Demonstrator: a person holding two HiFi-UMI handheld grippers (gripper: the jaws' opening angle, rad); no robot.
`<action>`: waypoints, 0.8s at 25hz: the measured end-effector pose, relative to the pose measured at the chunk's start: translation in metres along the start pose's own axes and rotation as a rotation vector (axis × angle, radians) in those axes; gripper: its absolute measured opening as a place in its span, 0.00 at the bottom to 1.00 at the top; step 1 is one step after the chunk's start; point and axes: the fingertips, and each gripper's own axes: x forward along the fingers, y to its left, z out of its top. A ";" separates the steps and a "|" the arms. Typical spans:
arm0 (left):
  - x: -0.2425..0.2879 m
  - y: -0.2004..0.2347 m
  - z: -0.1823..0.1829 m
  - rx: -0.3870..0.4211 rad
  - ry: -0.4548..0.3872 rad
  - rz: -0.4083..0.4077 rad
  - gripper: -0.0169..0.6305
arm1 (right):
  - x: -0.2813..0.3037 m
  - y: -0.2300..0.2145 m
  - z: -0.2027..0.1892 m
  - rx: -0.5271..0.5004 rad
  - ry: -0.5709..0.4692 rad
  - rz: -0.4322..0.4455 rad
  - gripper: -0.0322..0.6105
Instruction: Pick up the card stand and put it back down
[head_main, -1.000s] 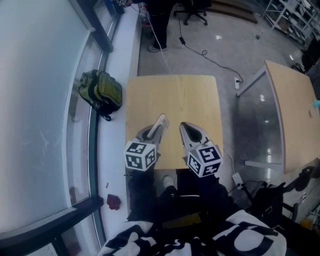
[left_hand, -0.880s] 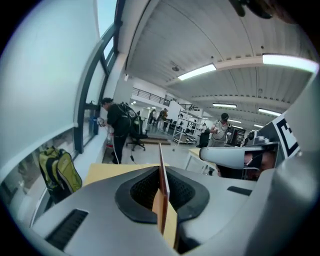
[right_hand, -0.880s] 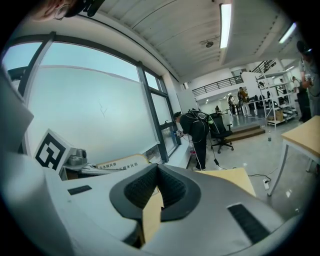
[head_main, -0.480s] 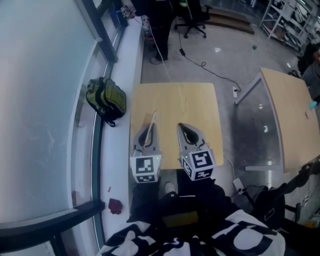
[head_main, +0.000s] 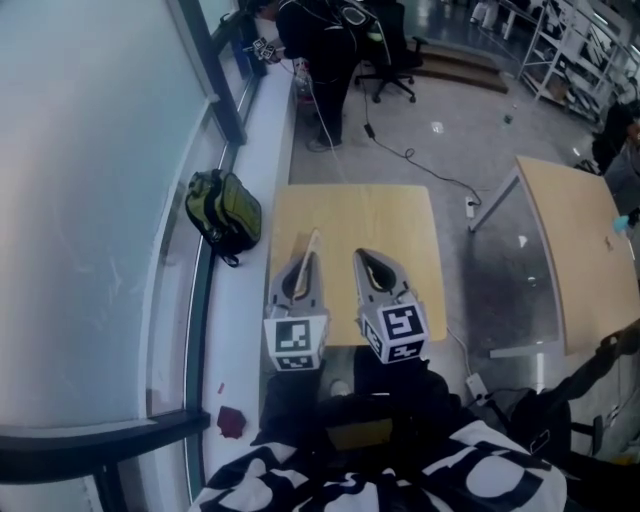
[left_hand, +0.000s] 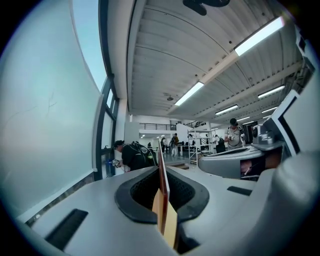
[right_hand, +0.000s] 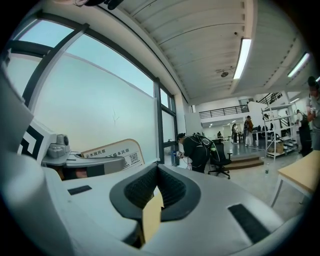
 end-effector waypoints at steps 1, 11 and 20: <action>-0.001 -0.001 0.004 0.005 -0.008 -0.006 0.06 | -0.001 0.001 0.002 -0.007 -0.006 0.001 0.08; -0.009 -0.016 0.027 0.024 -0.076 -0.063 0.06 | -0.013 0.004 0.013 -0.041 -0.034 0.009 0.08; -0.003 -0.053 0.029 0.047 -0.092 -0.171 0.06 | -0.037 -0.009 0.017 -0.040 -0.055 -0.051 0.08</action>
